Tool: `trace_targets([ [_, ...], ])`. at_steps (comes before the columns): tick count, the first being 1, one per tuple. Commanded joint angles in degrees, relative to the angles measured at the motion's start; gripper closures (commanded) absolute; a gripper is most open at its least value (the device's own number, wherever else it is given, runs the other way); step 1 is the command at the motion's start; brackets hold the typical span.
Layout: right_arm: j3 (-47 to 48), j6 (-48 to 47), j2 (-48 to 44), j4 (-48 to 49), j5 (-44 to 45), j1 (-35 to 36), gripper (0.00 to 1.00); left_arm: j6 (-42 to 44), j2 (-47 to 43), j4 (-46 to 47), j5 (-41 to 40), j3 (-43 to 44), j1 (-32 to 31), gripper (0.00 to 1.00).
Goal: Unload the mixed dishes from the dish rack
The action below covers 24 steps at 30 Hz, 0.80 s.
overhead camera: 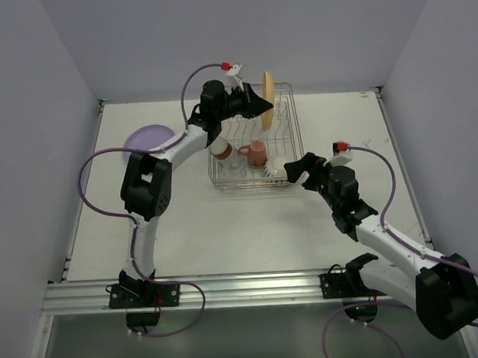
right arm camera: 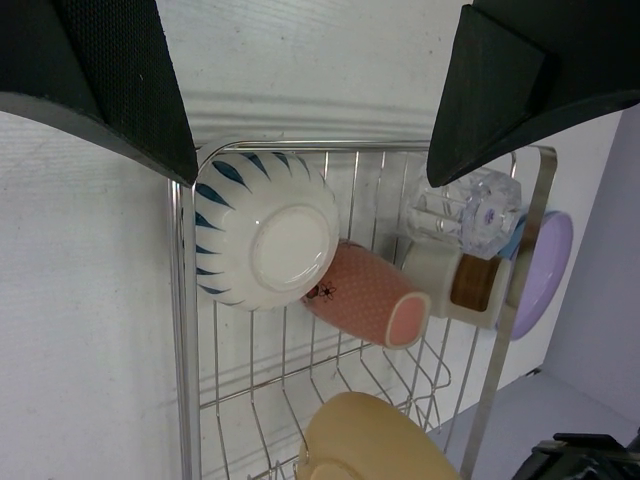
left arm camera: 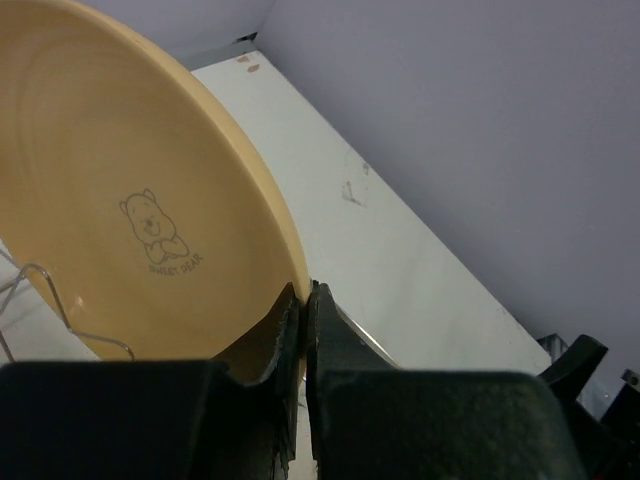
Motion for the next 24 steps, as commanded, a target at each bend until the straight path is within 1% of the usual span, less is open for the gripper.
trace_targets([
  [1, 2.5, 0.1, 0.4, 0.0, -0.1, 0.0, 0.01, -9.1, -6.4, 15.6, 7.1, -1.9, 2.9, 1.00],
  [6, 2.6, 0.0, 0.6, 0.1, -0.5, 0.0, 0.01, -15.5, -7.2, 22.2, 11.0, -3.2, 5.5, 1.00],
  [9, 2.7, -0.1, 0.9, 0.2, -0.6, 0.0, 0.01, -21.7, -8.0, 30.1, 13.2, -5.6, 6.9, 1.00],
  [10, 2.7, 0.0, 0.8, 0.2, -0.7, 0.0, 0.01, -23.4, -8.2, 34.4, 13.8, -6.9, 7.2, 1.00],
  [11, 2.8, -0.1, 0.8, 0.2, -0.7, 0.0, 0.01, -26.6, -8.3, 36.2, 14.6, -7.3, 7.7, 1.00],
  [14, 2.8, -0.3, 1.1, 0.2, -0.9, 0.0, 0.01, -28.5, -10.5, 38.5, 15.6, -8.5, 9.1, 1.00],
  [15, 2.8, -0.3, 1.0, 0.2, -0.9, 0.0, 0.01, -27.9, -11.4, 38.1, 15.6, -9.0, 9.2, 1.00],
  [18, 2.9, -0.4, 1.3, 0.2, -1.1, 0.0, 0.01, -21.0, -15.3, 30.8, 14.5, -11.1, 9.4, 1.00],
  [19, 2.9, -0.4, 1.2, 0.2, -1.1, 0.0, 0.01, -16.1, -16.2, 25.2, 13.3, -12.0, 9.4, 1.00],
  [21, 2.9, -0.3, 1.2, 0.1, -1.3, 0.0, 0.01, -11.6, -19.5, 20.5, 11.8, -14.4, 9.4, 1.00],
  [22, 3.0, -0.5, 1.3, 0.1, -1.3, 0.0, 0.01, -7.6, -20.7, 17.2, 9.6, -15.7, 9.4, 1.00],
  [24, 3.0, -0.6, 1.3, 0.1, -1.3, 0.0, 0.01, -3.9, -24.9, 14.4, 6.9, -18.3, 9.5, 1.00],
])
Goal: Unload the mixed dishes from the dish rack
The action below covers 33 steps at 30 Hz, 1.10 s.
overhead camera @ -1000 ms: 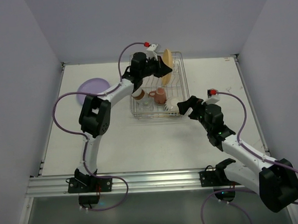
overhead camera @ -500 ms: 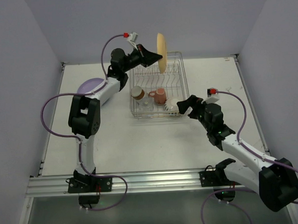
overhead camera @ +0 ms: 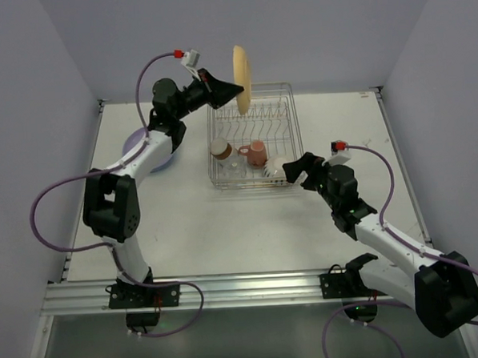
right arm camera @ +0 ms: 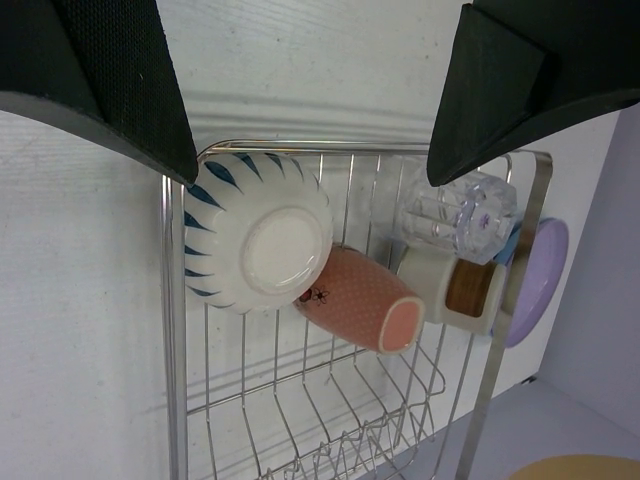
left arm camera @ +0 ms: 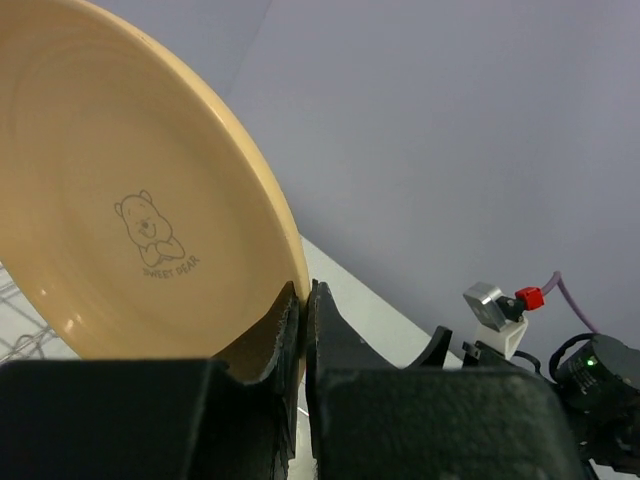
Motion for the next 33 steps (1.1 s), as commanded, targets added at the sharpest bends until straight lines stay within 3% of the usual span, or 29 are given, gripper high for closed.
trace_targets([
  [1, 2.5, -0.4, 0.6, 0.0, -0.4, 0.0, 0.01, 13.8, -9.0, -8.6, -7.5, -4.7, 0.2, 1.00],
  [9, 2.5, -0.7, 0.9, 0.3, -1.1, 0.0, 0.01, 28.4, -19.7, -23.8, -25.2, -11.3, 0.2, 1.00],
  [21, 2.4, -1.1, 1.2, 0.4, -2.3, 0.0, 0.01, 35.6, -24.8, -36.1, -58.9, -17.6, 0.3, 1.00],
  [33, 2.6, -1.1, 1.9, 0.3, -2.9, 0.0, 0.01, 38.2, -20.3, -38.0, -68.0, -18.3, 0.3, 1.00],
])
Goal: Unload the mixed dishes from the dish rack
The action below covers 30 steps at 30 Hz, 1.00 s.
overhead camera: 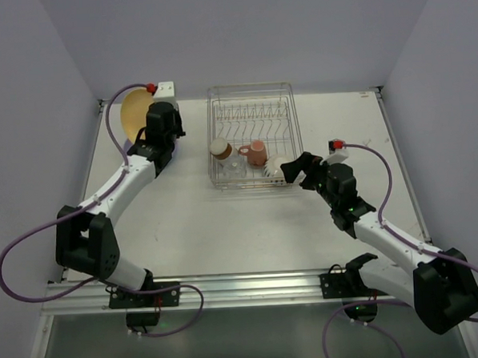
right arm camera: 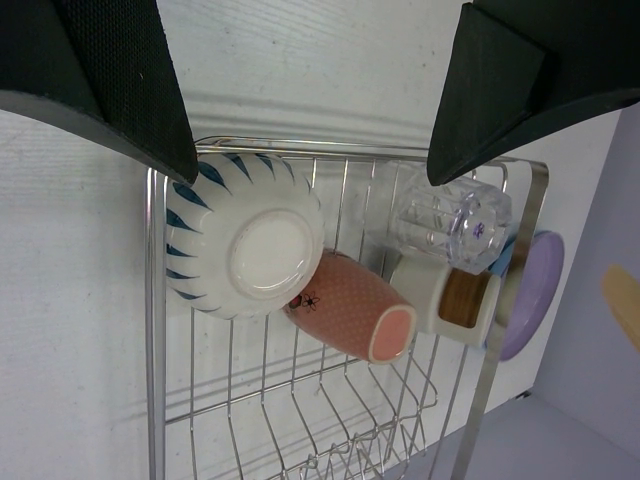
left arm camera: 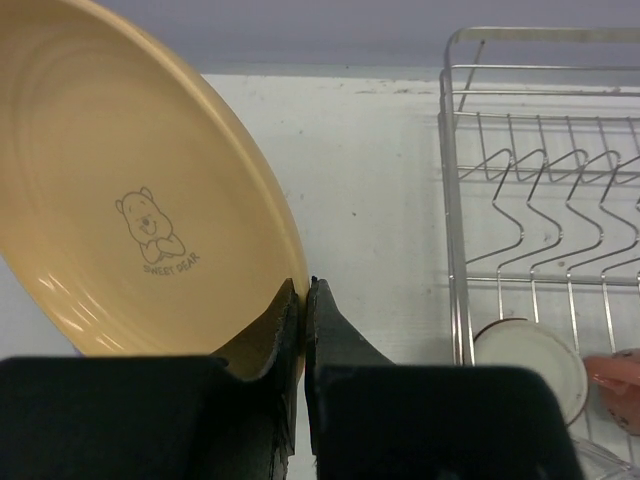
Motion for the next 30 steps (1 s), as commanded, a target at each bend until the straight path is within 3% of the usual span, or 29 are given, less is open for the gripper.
trace_targets([
  [1, 2.1, -0.5, 0.8, 0.2, -1.0, 0.0, 0.01, 2.7, 2.6, 1.5, -5.3, -0.1, 0.3, 1.00],
  [25, 3.1, 0.2, 3.3, 0.1, -2.7, 0.0, 0.01, 7.8, 19.8, -5.9, -13.2, 7.3, 0.3, 1.00],
  [30, 3.1, 0.1, 3.2, 0.0, -2.5, 0.0, 0.01, 7.6, 21.6, -7.3, -13.2, 8.5, 0.3, 0.88],
])
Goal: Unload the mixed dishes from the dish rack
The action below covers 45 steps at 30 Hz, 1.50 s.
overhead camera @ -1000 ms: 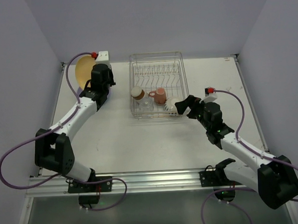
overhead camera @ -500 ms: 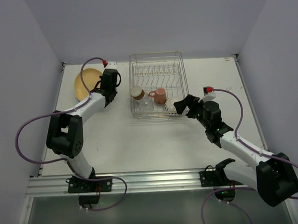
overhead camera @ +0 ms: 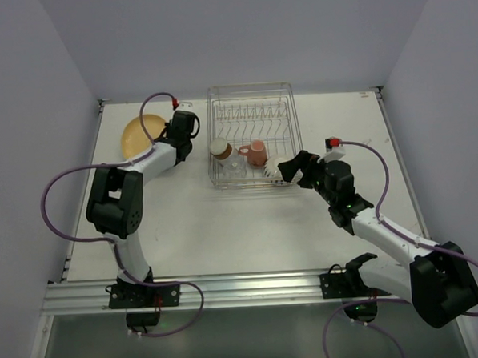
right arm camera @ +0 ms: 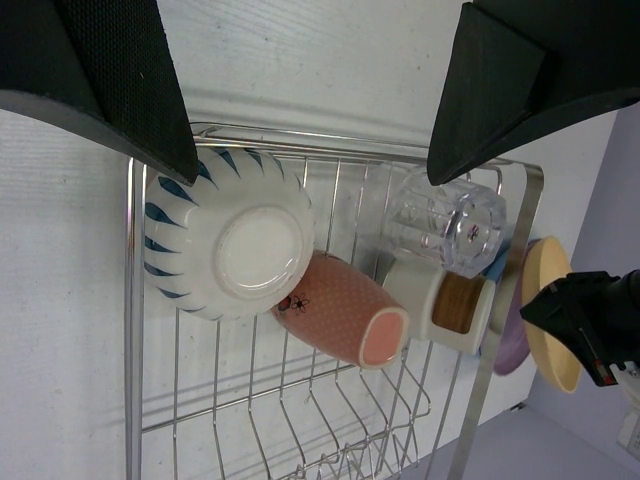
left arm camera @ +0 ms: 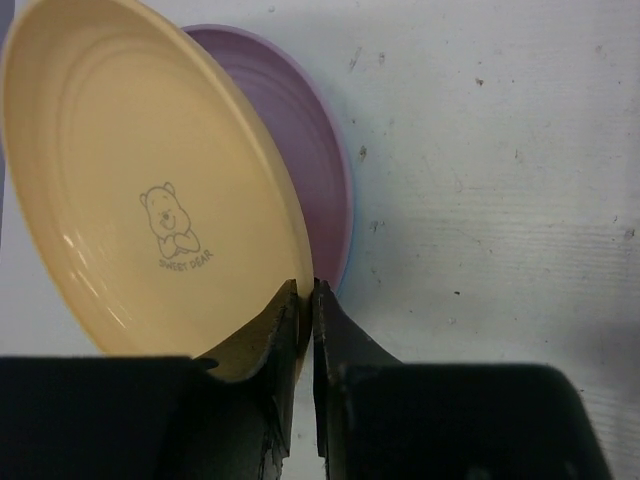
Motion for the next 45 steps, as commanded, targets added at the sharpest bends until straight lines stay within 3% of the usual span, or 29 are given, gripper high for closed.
trace_targets([
  [1, 1.7, 0.1, 0.5, -0.5, -0.7, 0.0, 0.01, 1.2, 1.0, -0.7, -2.2, 2.9, 0.3, 0.87],
  [4, 1.7, 0.1, 0.6, -0.5, -0.8, 0.0, 0.01, 0.8, 1.3, -1.1, -1.8, 3.2, 0.3, 0.76],
  [8, 1.8, 0.0, 0.7, -0.6, -0.7, 0.0, 0.01, 0.5, 1.5, -1.6, -2.3, 3.6, 0.3, 0.50],
  [11, 1.8, 0.0, 0.7, -0.6, -0.7, 0.0, 0.01, 0.1, 1.4, -1.8, -1.8, 3.7, 0.3, 0.42],
  [18, 1.7, -0.2, 0.2, -1.0, -0.4, 0.0, 0.01, -0.7, -0.4, -2.1, 0.4, 3.6, 0.3, 0.36],
  [23, 1.8, -0.2, 0.2, -1.1, -0.4, 0.0, 0.01, 0.1, -4.9, -0.6, 12.1, 2.4, 0.3, 0.30],
  [30, 2.1, -0.3, 0.8, -0.9, -0.8, 0.0, 0.01, 0.6, -12.8, 5.6, 16.3, -3.2, 0.3, 0.25],
  [33, 2.1, -0.3, 0.8, -0.9, -0.8, 0.0, 0.01, 0.8, -15.8, 7.2, 19.9, -5.2, 0.3, 0.12],
  [34, 2.1, -0.3, 0.7, -0.9, -0.8, 0.0, 0.01, 0.8, -16.2, 7.1, 21.0, -5.3, 0.3, 0.01],
  [45, 2.3, -0.5, 1.0, -1.0, -0.9, 0.0, 0.01, 3.6, -17.7, 9.9, 40.2, -5.6, 0.4, 0.00],
])
